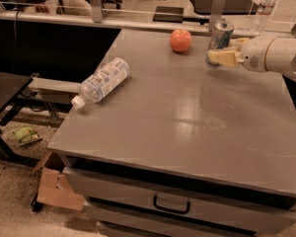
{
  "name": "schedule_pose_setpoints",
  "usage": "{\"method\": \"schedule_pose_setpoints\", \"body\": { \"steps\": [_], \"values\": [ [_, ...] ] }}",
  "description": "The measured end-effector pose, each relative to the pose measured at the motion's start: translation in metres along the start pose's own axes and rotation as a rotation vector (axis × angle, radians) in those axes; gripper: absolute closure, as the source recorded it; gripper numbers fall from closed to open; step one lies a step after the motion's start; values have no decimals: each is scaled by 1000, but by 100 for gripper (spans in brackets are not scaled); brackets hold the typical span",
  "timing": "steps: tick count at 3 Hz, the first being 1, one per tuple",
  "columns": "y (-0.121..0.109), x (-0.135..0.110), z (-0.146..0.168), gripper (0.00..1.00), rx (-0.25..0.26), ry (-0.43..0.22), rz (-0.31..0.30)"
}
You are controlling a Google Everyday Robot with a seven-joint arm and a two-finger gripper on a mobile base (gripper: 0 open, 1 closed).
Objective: Move redbull can near apple
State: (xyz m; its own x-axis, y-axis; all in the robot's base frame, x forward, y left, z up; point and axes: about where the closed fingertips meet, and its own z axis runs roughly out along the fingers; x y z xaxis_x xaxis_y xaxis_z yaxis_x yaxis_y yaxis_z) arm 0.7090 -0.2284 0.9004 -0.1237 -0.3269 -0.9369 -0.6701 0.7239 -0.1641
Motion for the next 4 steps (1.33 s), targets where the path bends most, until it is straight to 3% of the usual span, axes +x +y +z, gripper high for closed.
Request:
{"method": "schedule_pose_setpoints", "body": {
  "steps": [1, 2, 4],
  "values": [
    [-41, -7, 5, 100, 82, -2, -21],
    [-67, -6, 21, 100, 118, 6, -13],
    [-73, 1, 65, 100, 94, 14, 22]
  ]
}}
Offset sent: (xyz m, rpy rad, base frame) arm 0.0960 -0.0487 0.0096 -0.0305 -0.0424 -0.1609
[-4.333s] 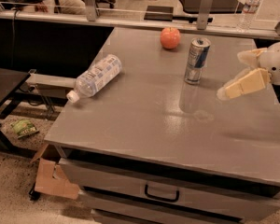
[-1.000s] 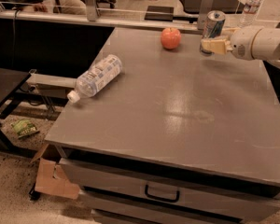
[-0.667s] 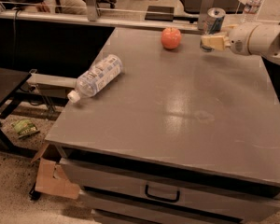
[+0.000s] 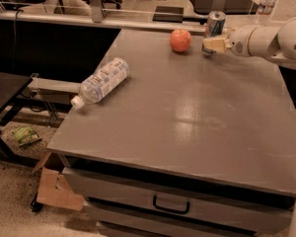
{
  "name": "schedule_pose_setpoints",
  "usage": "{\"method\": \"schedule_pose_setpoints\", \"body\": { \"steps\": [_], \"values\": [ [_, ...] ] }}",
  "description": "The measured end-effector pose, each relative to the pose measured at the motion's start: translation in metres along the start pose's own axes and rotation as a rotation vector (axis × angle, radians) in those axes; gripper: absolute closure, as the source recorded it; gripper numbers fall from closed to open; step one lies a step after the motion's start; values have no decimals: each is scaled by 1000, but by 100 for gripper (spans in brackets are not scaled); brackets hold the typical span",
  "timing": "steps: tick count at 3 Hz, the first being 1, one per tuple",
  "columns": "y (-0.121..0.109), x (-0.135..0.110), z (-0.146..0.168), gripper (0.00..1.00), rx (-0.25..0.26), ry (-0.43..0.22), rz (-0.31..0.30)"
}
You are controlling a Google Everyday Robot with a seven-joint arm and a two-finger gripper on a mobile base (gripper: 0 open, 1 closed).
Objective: Move redbull can near apple
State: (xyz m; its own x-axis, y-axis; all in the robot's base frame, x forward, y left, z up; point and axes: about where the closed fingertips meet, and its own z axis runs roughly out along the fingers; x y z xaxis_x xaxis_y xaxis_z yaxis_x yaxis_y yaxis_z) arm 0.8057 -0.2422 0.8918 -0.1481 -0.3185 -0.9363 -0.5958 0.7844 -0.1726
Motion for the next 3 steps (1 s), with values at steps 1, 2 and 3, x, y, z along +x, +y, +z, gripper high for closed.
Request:
{"method": "schedule_pose_setpoints", "body": {
  "steps": [1, 2, 3],
  "values": [
    [5, -4, 19, 75, -35, -17, -6],
    [6, -5, 25, 53, -47, -18, -6],
    [10, -4, 34, 22, -70, -7, 3]
  ]
}}
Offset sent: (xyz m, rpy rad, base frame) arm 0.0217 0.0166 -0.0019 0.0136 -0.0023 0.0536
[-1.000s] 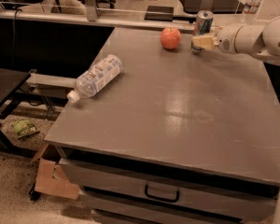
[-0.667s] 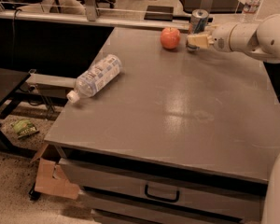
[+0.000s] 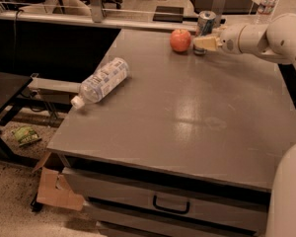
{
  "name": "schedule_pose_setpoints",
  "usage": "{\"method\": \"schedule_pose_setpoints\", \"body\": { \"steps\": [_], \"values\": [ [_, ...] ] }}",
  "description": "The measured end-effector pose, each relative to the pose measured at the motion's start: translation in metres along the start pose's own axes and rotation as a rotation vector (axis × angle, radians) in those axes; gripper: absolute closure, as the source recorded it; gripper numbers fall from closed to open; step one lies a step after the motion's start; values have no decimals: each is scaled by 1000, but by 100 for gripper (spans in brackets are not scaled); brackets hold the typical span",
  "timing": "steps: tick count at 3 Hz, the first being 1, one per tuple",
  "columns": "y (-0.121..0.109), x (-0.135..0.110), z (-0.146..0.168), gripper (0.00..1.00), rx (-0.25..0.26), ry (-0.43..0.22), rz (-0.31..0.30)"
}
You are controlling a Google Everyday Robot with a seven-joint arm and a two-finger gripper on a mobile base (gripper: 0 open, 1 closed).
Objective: Move redbull can near apple
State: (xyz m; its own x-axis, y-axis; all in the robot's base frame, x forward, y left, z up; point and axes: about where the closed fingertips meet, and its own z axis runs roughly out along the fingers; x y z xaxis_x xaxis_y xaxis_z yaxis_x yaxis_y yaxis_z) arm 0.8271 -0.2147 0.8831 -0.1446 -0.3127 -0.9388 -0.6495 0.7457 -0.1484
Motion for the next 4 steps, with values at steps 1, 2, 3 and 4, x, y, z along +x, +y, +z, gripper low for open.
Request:
{"method": "schedule_pose_setpoints", "body": {
  "steps": [1, 2, 3, 4],
  "values": [
    [2, 1, 5, 1, -11, 4, 7],
    [4, 1, 5, 0, -17, 7, 11],
    [5, 3, -33, 0, 2, 17, 21],
    [6, 12, -94, 0, 78, 42, 44]
  ]
}}
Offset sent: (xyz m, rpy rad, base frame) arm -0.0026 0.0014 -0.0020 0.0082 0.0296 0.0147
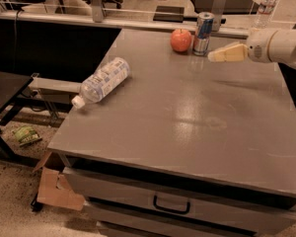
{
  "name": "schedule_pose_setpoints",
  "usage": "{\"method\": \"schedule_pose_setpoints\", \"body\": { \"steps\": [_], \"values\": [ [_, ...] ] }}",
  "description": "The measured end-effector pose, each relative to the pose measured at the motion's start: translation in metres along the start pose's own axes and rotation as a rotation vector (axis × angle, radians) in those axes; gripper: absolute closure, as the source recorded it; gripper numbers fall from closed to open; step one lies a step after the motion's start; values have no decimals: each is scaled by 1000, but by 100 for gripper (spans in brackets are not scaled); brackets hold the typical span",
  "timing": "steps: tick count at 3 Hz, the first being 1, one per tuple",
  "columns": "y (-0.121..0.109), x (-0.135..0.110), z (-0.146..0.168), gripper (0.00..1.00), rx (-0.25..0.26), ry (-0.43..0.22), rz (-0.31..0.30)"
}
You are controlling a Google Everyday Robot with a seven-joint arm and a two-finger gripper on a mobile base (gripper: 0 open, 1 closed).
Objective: Move redbull can near apple
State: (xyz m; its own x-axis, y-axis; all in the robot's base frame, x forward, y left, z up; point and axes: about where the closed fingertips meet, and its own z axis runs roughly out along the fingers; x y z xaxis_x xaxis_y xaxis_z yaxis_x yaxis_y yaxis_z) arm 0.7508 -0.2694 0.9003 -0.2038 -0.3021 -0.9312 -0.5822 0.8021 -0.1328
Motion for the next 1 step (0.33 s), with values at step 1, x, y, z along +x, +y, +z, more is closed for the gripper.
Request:
{"method": "schedule_pose_setpoints", "body": {
  "steps": [1],
  "values": [
    [3, 2, 8, 0, -13, 3, 1]
  ]
}}
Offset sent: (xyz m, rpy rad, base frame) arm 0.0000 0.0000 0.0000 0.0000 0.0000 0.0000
